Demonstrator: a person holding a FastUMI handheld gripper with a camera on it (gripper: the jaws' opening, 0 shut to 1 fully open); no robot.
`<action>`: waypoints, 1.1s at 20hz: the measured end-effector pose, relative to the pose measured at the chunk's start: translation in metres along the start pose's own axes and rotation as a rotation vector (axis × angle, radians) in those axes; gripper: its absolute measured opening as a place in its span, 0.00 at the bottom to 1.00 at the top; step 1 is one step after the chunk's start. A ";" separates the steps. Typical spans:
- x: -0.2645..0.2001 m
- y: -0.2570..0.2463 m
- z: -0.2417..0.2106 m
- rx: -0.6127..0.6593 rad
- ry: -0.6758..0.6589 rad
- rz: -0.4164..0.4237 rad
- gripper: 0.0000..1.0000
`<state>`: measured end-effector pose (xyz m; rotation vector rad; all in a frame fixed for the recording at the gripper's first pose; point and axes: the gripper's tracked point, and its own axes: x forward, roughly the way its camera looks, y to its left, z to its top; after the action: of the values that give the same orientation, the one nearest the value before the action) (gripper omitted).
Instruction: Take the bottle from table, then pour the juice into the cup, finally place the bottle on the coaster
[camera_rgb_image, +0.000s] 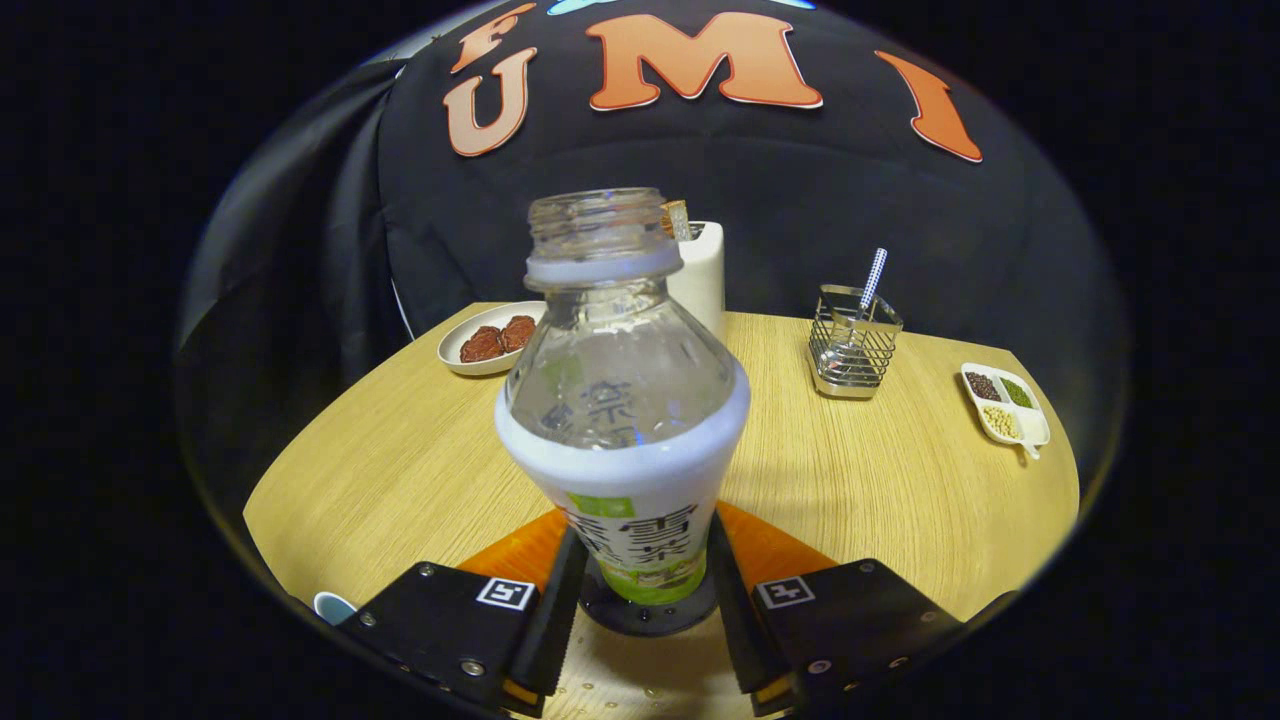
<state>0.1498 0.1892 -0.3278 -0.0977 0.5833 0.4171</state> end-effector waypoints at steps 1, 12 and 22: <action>0.000 0.001 -0.005 -0.003 0.015 -0.002 0.67; -0.067 -0.013 -0.006 -0.027 0.025 -0.092 0.98; -0.233 -0.085 0.114 0.016 -0.228 -0.222 0.97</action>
<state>0.0675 0.0528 -0.1059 -0.0970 0.3467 0.2041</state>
